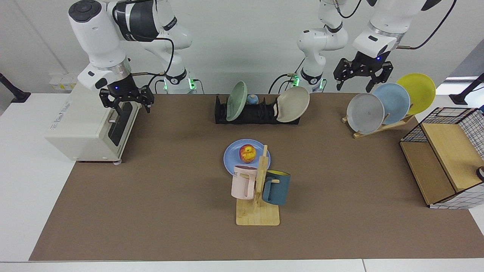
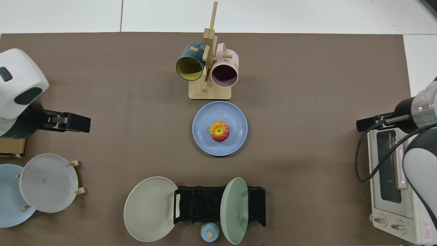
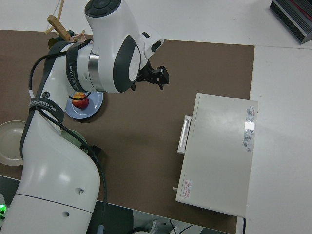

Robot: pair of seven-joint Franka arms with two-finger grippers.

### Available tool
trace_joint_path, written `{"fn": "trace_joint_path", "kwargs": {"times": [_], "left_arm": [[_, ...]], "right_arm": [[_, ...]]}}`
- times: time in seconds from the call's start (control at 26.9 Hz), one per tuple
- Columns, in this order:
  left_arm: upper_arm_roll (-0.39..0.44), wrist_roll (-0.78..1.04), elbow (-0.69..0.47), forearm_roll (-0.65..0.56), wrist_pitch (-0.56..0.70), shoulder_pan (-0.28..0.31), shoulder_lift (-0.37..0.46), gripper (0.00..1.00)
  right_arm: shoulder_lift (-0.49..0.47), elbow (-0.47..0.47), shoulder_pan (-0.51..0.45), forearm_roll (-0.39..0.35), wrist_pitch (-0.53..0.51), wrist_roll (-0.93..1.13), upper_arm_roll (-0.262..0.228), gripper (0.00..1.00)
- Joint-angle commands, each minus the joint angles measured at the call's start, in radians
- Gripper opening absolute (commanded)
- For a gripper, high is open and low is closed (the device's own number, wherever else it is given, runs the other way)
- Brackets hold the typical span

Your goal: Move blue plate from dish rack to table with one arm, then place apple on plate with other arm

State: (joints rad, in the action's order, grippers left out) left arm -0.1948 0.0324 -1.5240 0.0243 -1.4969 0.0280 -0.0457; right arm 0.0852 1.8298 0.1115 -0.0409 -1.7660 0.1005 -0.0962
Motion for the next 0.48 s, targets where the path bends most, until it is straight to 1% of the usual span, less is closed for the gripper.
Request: {"fn": "trace_joint_path", "kwargs": {"times": [0.0, 0.45], "left_arm": [[0.011, -0.002, -0.028, -0.003, -0.008, -0.008, -0.026, 1.00], [0.011, -0.002, -0.028, -0.003, -0.008, -0.008, -0.026, 1.00]], "right_arm": [[0.007, 0.002, -0.019, 0.024, 0.016, -0.008, 0.010, 1.00], [0.007, 0.002, -0.027, 0.024, 0.016, -0.007, 0.010, 1.00]]}}
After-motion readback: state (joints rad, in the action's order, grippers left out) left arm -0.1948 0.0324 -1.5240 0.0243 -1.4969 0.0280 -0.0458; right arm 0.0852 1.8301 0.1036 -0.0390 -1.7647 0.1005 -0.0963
